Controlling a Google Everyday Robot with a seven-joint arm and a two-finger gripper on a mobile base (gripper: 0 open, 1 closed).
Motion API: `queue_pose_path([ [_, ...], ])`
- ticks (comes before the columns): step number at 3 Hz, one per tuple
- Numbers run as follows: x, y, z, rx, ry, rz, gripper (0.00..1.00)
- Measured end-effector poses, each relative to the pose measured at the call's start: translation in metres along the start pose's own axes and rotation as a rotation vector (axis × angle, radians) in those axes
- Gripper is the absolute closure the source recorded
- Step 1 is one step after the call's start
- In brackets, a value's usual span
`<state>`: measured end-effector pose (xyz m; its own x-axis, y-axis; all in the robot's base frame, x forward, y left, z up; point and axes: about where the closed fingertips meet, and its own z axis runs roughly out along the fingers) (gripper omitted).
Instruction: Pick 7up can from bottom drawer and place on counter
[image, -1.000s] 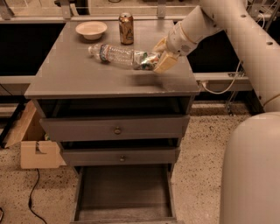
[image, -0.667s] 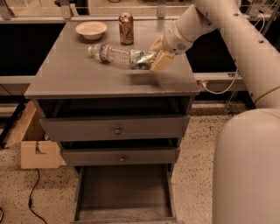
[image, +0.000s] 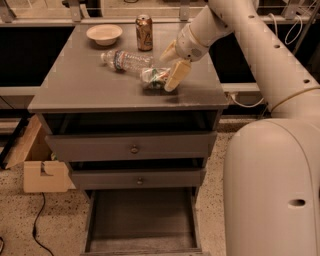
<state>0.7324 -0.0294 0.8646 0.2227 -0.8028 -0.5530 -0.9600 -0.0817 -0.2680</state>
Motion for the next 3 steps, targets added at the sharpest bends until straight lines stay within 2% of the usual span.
queue_pose_path([
  [1, -0.003, -0.003, 0.004, -0.008, -0.007, -0.005, 0.0],
  [2, 0.001, -0.002, -0.015, 0.027, -0.027, -0.013, 0.0],
  [3, 0.011, 0.008, -0.058, 0.11, -0.034, -0.028, 0.0],
])
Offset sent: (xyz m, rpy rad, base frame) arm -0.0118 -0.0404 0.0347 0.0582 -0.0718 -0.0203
